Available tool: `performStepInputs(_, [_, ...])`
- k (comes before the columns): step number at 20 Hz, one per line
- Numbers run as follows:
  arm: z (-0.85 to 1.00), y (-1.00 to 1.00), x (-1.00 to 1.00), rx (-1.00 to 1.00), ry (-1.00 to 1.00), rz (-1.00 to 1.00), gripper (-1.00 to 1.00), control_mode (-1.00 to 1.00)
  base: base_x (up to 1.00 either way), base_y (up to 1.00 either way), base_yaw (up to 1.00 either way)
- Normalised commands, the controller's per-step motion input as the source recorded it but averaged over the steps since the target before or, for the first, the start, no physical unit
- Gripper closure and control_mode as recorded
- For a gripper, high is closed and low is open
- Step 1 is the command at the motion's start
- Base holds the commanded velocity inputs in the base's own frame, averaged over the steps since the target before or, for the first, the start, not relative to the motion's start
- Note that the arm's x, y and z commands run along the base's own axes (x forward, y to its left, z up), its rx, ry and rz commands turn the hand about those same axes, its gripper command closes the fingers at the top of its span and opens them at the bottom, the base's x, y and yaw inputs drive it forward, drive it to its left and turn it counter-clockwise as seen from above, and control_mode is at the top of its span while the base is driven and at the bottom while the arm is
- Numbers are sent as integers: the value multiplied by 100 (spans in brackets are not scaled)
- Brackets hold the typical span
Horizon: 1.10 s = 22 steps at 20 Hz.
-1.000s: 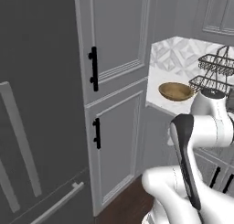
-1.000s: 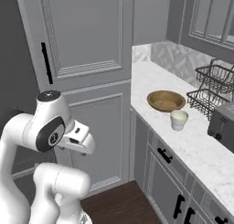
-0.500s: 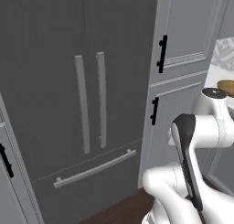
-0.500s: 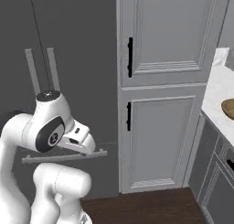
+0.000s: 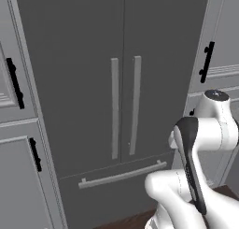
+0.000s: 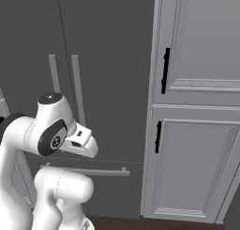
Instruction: Grab a lemon wedge from the fridge and one ice cube from the ice bowl, and put them in the glass of lemonade.
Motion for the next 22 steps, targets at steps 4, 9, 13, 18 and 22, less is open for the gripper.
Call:
performStepInputs(4, [0, 0, 0, 0, 0, 0, -100, 100, -30, 5, 13])
performStepInputs(9, [0, 0, 0, 0, 0, 0, -100, 100, -36, 0, 25])
performStepInputs(13, [0, 0, 0, 0, 0, 0, -100, 100, -72, 0, 16])
performStepInputs(18, [0, 0, 0, 0, 0, 0, -100, 100, -78, 0, 3])
performStepInputs(22, [0, 0, 0, 0, 0, 0, -100, 100, -34, 4, 0])
